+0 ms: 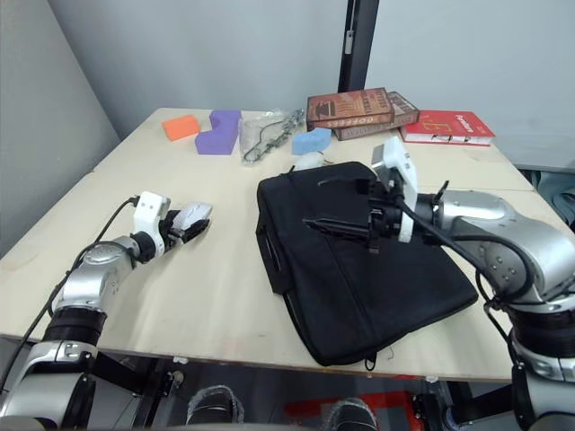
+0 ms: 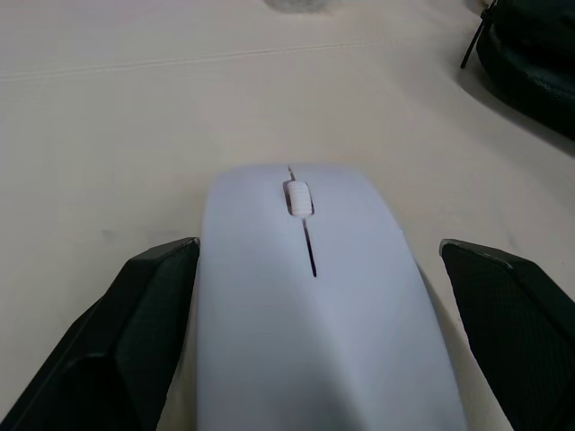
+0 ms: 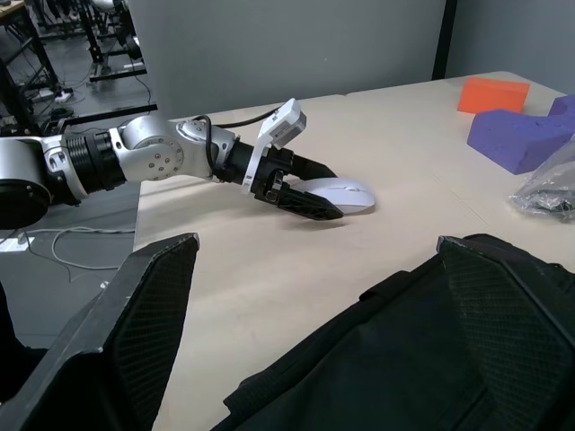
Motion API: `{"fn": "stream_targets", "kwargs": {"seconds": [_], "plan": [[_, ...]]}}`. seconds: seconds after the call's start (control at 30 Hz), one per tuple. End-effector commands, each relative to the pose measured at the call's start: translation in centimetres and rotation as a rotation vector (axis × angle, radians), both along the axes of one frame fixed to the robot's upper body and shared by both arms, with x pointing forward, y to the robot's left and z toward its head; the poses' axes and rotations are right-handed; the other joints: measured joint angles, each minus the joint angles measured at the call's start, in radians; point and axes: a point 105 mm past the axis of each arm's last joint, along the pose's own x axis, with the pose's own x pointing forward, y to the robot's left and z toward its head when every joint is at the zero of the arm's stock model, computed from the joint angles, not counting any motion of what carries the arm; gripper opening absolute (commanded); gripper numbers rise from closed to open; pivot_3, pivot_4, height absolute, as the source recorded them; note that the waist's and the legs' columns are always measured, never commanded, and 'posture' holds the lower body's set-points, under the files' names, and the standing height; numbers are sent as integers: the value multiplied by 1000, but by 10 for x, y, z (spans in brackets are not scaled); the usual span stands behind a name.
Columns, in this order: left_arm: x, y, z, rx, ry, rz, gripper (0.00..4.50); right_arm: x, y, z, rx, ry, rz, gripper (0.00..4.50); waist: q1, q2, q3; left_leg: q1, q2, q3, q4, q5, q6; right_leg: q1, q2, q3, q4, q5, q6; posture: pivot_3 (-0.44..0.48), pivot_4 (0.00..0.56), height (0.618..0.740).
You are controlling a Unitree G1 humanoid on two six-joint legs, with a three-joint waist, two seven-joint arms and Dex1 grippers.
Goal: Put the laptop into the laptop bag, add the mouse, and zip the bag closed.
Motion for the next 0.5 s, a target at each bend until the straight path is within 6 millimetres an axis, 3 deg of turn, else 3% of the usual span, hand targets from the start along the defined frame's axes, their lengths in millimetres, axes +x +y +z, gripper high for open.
{"fn": "stream_targets", "kwargs": {"seconds": [0.03,0.13,0.3,0.5], "plan": [[1,4,8,18,-41,17,4500,-5,-4,10,8,-47,-5,4454,0,0,0,0,0,0,0,0,0,0,0,0,0,0,0,0,150,734],[0,6,9,30,-43,17,4500,-6,-5,7,6,-36,-4,4454,1,0,0,0,0,0,0,0,0,0,0,0,0,0,0,0,150,734],[-4,9,10,32,-43,13,2961,-4,-4,6,11,-33,-5,4500,0,0,0,0,0,0,-1,0,0,0,0,0,-1,0,0,0,150,734],[-5,13,17,17,-57,18,2847,-4,-3,6,17,-29,3,4500,0,0,0,0,0,0,-1,0,0,0,0,0,-2,0,0,0,150,734]]}}
